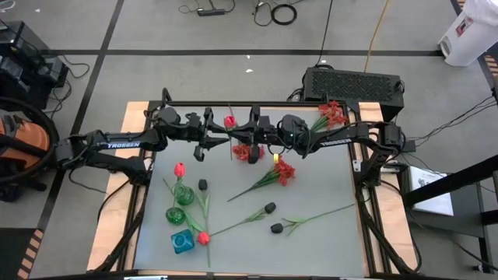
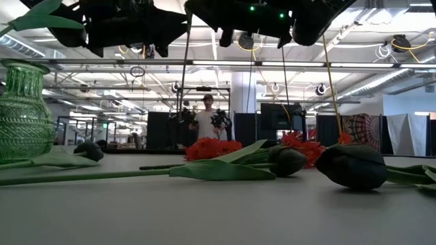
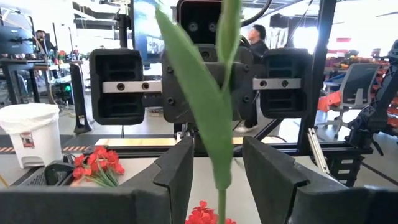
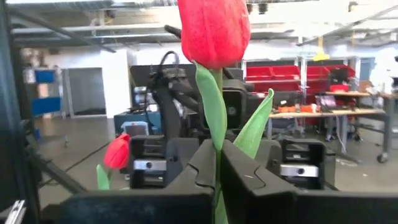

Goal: Sort flowers into vase by color
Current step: Put the right light orange flower into the bottom green vase

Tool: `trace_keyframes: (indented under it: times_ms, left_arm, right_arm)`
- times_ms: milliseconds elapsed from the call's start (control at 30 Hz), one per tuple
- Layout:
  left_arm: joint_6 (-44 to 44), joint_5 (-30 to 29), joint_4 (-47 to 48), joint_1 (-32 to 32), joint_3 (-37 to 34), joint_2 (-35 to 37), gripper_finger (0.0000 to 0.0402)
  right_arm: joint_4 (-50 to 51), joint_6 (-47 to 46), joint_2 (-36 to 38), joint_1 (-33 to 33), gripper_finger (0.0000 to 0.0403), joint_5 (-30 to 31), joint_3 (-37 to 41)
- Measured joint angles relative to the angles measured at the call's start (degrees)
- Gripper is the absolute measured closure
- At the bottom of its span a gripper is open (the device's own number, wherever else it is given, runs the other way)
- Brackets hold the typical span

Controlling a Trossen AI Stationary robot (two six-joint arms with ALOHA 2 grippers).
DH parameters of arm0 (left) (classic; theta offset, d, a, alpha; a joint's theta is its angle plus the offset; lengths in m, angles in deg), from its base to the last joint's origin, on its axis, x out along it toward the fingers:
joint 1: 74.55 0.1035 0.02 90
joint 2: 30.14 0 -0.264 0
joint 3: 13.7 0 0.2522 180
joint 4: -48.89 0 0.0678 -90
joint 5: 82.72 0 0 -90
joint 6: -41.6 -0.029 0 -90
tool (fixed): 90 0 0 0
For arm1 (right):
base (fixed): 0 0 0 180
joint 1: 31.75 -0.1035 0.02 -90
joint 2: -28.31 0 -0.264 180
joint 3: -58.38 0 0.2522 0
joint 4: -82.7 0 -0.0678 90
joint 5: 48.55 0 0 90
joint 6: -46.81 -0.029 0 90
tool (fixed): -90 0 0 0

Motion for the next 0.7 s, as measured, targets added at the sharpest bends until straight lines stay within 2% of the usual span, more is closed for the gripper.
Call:
trace_keyframes:
  times_ms: [233, 500, 700]
  left_arm:
    - [0.0, 0.0, 0.1, 0.0, 0.0, 0.0, 0.0256]
    - [0.0, 0.0, 0.2, 0.0, 0.0, 0.0, 0.0256]
    - [0.0, 0.0, 0.2, 0.0, 0.0, 0.0, 0.0256]
  right_arm:
    - [0.0, -3.7, 0.0, 0.0, 0.0403, 3.0, 0.0]
    - [1.3, 1.9, 0.0, -0.4, 0.0403, 1.4, 0.0]
    - [1.4, -1.5, 0.0, -0.4, 0.0403, 1.7, 0.0]
